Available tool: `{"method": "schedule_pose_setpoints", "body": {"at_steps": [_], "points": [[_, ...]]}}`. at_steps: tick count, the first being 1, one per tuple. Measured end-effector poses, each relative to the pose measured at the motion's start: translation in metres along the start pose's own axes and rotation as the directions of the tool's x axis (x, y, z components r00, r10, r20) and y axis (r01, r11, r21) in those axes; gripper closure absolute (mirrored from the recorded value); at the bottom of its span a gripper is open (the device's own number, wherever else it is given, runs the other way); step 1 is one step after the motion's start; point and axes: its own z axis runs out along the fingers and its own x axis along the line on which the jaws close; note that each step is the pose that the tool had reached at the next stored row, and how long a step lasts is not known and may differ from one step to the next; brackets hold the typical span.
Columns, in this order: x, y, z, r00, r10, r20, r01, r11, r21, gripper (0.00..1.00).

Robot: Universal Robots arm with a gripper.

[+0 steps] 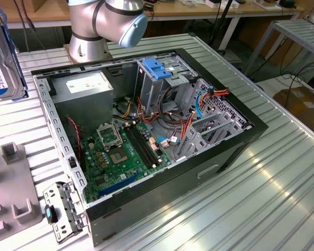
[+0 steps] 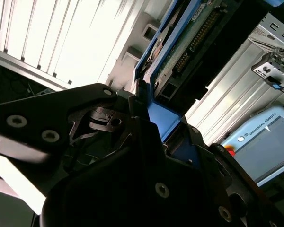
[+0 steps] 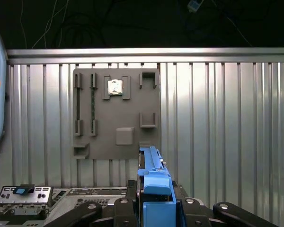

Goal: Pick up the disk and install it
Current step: 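Pick up the disk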

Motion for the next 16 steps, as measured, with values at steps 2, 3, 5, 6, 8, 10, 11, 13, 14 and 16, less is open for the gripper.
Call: {"method": "schedule_pose_setpoints", "body": {"at_steps": [2,3,5,6,8,10,11,13,14,16], "points": [[-0.0001,-0.0033,0.0,1.0,0.0,0.0001,0.0,1.0,0.0001,0.63],[-0.0001,-0.0057,0.0,1.0,0.0,0.0001,0.0,1.0,0.0001,0.63],[-0.0002,-0.0101,0.0,1.0,0.0,0.0001,0.0,1.0,0.0001,0.63],[-0.0002,-0.0126,0.0,1.0,0.0,0.0001,0.0,1.0,0.0001,0.63],[-0.0003,-0.0163,0.0,1.0,0.0,0.0001,0.0,1.0,0.0001,0.63],[-0.0004,-0.0214,0.0,1.0,0.0,0.0001,0.0,1.0,0.0001,0.63],[-0.0004,-0.0238,-0.0001,1.0,0.0,0.0,0.0,1.0,0.0,0.63],[-0.0005,-0.0275,0.0,1.0,0.0,0.0001,0.0,1.0,0.0001,0.63],[-0.0005,-0.0295,0.0,1.0,0.0,0.0001,0.0,1.0,0.0002,0.63],[-0.0006,-0.0341,0.0,1.0,0.0,0.0001,0.0,1.0,0.0001,0.63]]}}
